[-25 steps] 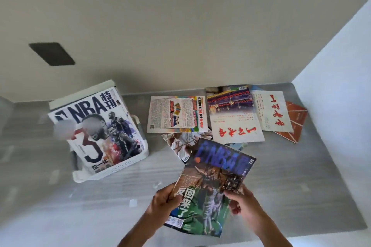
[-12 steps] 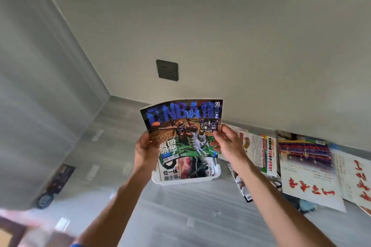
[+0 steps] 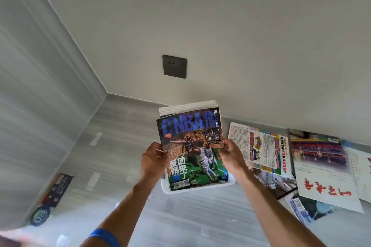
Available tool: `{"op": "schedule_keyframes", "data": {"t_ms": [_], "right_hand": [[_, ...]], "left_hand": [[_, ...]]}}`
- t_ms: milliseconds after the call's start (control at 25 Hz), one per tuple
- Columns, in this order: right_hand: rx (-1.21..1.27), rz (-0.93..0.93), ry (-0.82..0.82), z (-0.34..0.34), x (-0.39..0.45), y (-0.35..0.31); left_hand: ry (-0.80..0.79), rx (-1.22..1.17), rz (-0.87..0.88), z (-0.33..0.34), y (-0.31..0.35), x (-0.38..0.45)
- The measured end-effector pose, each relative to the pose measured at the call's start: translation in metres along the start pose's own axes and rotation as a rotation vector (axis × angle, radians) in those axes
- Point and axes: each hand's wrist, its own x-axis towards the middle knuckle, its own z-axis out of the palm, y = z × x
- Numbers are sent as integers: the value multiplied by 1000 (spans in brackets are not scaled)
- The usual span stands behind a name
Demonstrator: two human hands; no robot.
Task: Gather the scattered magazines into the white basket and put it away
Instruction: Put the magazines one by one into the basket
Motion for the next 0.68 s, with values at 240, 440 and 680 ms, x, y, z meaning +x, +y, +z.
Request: {"op": "schedule_keyframes", "data": {"t_ms": [240,440,680], "right_hand": [[-685,-314,64,-27,-44,63],[-599,-289,-190,-52,-98,129],[-560,-41,112,-177,-102,206]], "left_hand": [[225,83,422,28,16,-41],[-222,129,617,110,53,-107],[-585,214,512,215,81,-171]]}}
